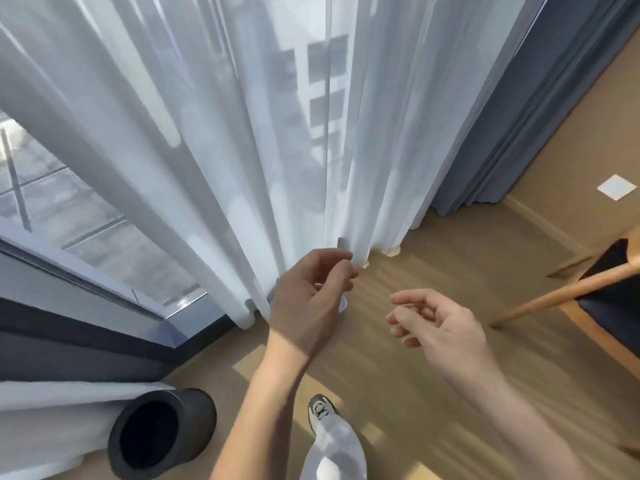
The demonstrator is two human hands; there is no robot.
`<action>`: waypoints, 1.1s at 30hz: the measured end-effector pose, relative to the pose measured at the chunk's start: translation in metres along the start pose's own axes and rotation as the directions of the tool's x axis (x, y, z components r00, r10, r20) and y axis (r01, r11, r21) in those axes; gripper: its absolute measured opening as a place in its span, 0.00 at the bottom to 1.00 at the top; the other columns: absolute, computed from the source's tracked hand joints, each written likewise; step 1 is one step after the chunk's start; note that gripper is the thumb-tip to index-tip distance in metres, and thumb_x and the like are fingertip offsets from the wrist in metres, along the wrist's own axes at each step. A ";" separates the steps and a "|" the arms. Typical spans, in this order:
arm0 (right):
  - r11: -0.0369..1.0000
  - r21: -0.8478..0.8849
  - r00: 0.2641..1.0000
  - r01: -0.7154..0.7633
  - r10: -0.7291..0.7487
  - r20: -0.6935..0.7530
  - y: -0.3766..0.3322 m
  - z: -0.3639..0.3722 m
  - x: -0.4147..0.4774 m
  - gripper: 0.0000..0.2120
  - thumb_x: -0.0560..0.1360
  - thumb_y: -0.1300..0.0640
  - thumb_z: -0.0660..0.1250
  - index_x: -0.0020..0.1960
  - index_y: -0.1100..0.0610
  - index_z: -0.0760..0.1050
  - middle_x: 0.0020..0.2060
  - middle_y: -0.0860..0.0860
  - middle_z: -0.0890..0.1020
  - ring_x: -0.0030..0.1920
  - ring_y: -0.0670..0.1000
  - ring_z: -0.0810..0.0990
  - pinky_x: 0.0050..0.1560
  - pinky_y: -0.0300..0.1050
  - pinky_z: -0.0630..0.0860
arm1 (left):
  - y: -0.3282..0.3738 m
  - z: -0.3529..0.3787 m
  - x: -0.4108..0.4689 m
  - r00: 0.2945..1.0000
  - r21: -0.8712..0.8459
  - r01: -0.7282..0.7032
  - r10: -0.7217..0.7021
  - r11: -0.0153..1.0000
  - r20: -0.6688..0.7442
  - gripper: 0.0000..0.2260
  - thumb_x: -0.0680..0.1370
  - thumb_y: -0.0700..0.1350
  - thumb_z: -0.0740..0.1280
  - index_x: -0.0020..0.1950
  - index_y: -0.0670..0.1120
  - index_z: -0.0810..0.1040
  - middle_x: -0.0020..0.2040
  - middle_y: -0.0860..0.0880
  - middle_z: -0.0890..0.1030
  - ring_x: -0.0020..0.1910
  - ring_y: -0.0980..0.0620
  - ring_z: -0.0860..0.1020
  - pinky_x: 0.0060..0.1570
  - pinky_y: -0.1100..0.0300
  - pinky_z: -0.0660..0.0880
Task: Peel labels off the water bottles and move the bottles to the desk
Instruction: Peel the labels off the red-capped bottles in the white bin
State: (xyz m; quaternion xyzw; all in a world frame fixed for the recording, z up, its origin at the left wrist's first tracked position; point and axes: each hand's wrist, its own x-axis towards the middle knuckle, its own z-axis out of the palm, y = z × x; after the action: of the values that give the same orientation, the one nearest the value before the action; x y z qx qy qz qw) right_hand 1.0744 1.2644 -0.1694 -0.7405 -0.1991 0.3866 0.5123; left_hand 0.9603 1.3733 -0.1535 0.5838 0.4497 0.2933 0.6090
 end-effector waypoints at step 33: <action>0.969 -0.166 0.932 -0.182 0.224 0.283 0.311 0.122 0.384 0.08 0.75 0.65 0.63 0.45 0.53 0.77 0.36 0.51 0.85 0.33 0.48 0.84 0.34 0.40 0.78 | -0.371 0.050 0.236 0.856 -0.055 0.327 -0.320 0.943 -0.406 0.07 0.75 0.44 0.66 0.41 0.53 0.81 0.36 0.55 0.85 0.34 0.60 0.81 0.39 0.68 0.77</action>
State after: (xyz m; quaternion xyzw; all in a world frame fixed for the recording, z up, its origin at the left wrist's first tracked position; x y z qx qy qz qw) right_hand 1.1874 1.4803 -0.6168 -0.7232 -0.2227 0.5309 0.3815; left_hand 1.0426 1.5046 -0.5677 0.4302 0.6610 0.2990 0.5372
